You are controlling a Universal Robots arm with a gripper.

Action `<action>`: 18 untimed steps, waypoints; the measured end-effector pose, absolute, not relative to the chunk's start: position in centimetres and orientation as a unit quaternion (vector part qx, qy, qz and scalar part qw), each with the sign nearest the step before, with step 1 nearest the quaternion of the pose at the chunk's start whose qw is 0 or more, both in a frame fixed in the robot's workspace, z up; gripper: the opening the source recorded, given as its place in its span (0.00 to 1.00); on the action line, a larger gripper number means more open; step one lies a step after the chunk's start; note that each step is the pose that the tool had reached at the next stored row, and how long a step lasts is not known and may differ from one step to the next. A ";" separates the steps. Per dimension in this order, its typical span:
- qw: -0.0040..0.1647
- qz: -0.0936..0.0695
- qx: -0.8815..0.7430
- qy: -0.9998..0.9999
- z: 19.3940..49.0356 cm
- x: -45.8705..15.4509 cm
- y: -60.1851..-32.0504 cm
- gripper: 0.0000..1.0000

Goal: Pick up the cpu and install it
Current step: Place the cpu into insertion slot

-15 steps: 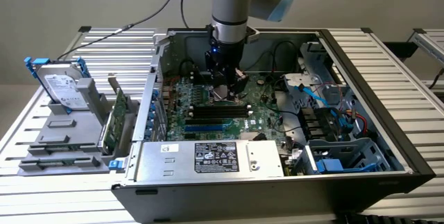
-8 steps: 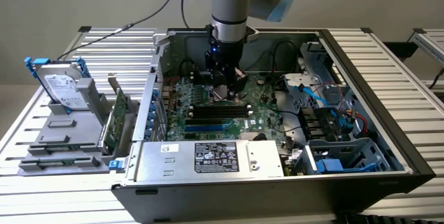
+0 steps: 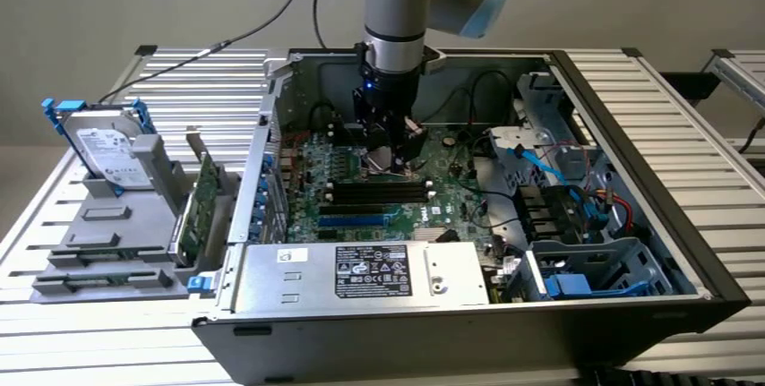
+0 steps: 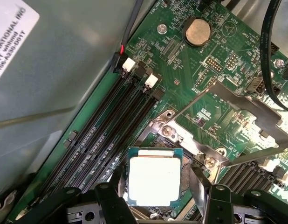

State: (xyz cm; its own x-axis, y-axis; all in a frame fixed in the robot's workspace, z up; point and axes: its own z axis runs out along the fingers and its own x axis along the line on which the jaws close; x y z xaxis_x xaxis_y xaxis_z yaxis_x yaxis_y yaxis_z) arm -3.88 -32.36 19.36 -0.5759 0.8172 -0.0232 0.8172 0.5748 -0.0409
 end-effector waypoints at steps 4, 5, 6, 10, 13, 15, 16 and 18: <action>0.002 -0.025 0.460 0.887 19.3 -3.9 -32.3 0.67; 0.002 -0.026 0.460 0.887 19.3 -3.9 -32.3 0.67; 0.002 -0.026 0.460 0.887 19.3 -3.9 -32.3 0.67; 0.002 -0.026 0.460 0.887 19.3 -3.9 -32.2 0.67; 0.002 -0.026 0.461 0.887 19.3 -3.9 -32.2 0.67; 0.002 -0.027 0.461 0.887 19.3 -3.9 -32.2 0.67; 0.002 -0.027 0.461 0.887 19.3 -3.9 -32.2 0.67; 0.002 -0.027 0.461 0.887 19.3 -3.9 -32.1 0.64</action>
